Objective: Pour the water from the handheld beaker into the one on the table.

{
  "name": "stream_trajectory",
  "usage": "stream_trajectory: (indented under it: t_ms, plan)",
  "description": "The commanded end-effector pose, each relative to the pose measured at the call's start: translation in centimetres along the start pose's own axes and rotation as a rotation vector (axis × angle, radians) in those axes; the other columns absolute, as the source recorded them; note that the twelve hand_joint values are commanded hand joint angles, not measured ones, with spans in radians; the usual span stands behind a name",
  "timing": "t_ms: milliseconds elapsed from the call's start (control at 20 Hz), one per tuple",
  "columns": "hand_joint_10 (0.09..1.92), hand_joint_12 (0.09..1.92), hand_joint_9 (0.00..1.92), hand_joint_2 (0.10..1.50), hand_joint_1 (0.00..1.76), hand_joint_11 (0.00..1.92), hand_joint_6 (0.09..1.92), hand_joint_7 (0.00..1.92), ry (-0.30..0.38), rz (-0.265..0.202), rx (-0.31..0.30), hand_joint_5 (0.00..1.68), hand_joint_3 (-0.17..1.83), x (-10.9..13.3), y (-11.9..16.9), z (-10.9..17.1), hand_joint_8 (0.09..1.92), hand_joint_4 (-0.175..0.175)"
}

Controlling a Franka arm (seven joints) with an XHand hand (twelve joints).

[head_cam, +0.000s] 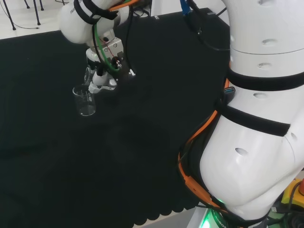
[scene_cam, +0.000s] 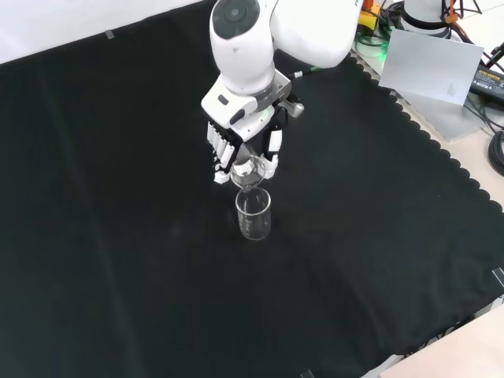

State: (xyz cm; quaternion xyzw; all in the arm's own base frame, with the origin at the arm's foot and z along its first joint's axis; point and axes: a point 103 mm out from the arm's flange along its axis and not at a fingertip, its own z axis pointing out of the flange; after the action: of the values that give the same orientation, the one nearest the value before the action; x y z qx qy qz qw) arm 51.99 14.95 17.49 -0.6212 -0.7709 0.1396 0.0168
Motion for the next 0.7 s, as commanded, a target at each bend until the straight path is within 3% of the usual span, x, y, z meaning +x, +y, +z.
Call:
stream_trajectory:
  t_ms: [50,700]
  plan:
    - [0.20,0.84,1.57,1.02,1.18,1.22,0.09,1.67,-0.054,-0.006,0.024,1.53,-0.17,0.0,0.0,-0.3,0.09,0.013]
    - [0.21,0.83,1.57,1.02,1.18,1.24,0.09,1.67,-0.161,0.002,0.042,1.53,-0.17,0.3,-0.2,-2.1,0.09,0.013]
